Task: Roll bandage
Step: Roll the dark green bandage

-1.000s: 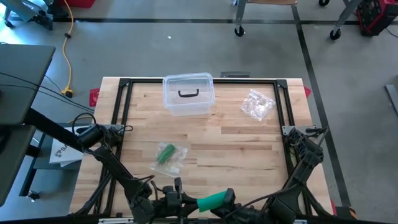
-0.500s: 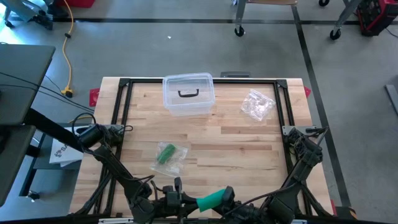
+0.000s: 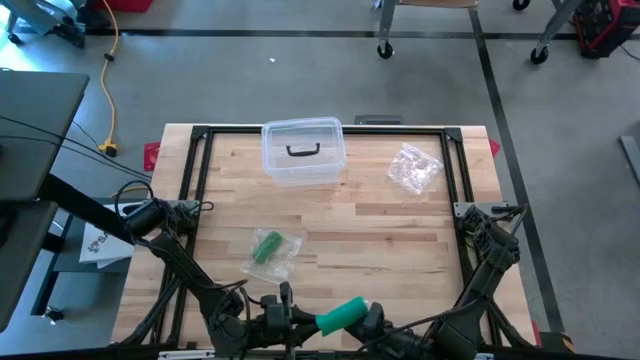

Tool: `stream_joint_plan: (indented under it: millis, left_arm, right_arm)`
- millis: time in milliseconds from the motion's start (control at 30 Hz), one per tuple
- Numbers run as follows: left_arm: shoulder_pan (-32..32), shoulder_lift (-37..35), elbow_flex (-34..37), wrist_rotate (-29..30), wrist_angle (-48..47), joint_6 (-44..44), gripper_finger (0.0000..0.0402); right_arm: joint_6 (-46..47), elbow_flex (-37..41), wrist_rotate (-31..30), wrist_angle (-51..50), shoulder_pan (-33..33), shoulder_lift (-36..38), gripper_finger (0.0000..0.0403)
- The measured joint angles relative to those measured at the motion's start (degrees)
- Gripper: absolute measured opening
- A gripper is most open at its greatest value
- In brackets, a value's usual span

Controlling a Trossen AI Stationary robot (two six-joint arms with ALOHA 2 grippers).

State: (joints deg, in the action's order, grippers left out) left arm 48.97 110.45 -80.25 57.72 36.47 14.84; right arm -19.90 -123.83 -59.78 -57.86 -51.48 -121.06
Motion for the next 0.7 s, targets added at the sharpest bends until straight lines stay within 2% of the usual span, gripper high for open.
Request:
stream_joint_plan:
  millis: [233, 433, 600, 700]
  left_arm:
    - [0.0, 0.0, 0.0, -0.4, -0.6, 2.1, 0.0005]
    - [0.3, 0.2, 0.1, -1.2, -5.2, 6.4, 0.0005]
    - [0.3, 0.2, 0.1, -2.5, -7.8, 11.2, 0.0005]
    - [0.2, 0.1, 0.1, -3.7, -8.6, 13.2, 0.0005]
  right_arm:
    - [-1.8, 0.0, -6.1, -2.3, 0.6, -2.0, 0.0135]
    - [-12.5, 0.0, -11.9, -4.9, 0.6, -6.1, 0.0099]
    - [-21.0, 0.0, -22.4, -5.3, 0.5, -9.9, 0.0079]
    - [-22.5, 0.0, -27.8, -5.2, 0.6, -11.4, 0.0072]
